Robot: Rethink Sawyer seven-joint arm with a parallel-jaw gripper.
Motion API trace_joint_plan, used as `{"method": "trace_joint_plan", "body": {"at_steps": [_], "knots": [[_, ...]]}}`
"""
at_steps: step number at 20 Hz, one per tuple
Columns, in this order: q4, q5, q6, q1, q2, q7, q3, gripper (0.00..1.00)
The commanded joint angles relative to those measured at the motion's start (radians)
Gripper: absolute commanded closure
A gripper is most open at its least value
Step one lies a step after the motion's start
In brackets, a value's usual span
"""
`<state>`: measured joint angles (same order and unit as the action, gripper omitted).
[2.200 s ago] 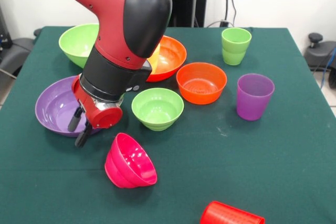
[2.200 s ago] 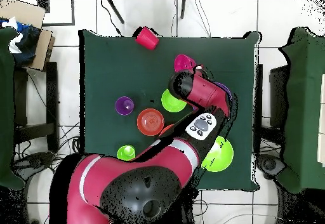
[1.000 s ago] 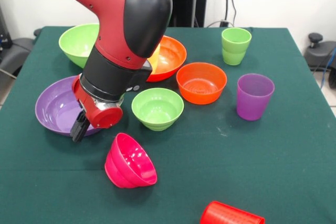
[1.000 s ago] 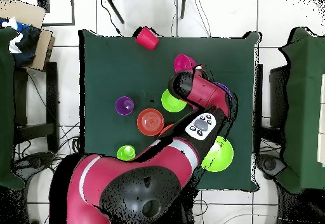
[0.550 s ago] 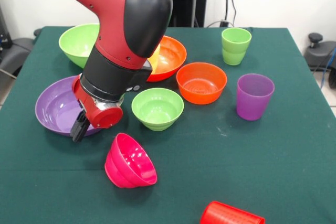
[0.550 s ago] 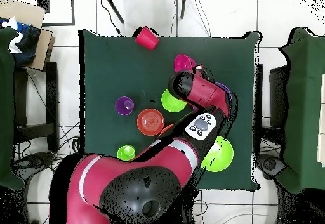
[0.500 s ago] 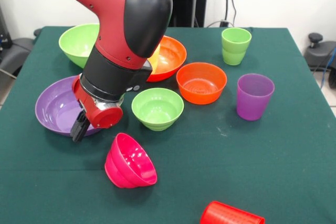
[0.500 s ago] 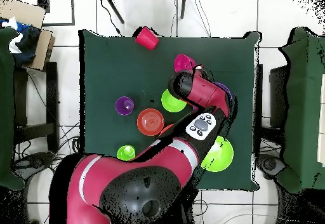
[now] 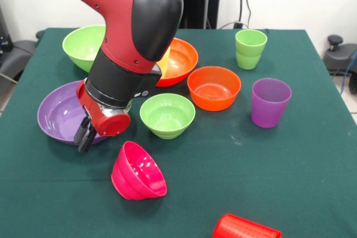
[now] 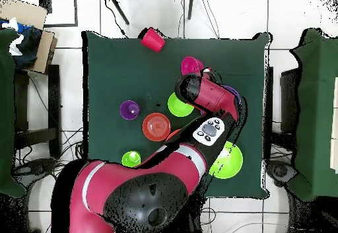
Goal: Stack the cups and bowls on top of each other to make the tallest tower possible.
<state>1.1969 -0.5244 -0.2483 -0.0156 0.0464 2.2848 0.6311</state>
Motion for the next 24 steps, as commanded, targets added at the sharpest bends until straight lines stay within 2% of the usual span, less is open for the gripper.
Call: {"method": "trace_joint_plan", "body": {"at_steps": [1,24], "knots": [[0.007,0.031,-0.04,0.004,-0.008,0.106,-0.089,0.0],[-0.001,0.027,-0.069,0.006,-0.007,0.109,-0.083,0.0]]}}
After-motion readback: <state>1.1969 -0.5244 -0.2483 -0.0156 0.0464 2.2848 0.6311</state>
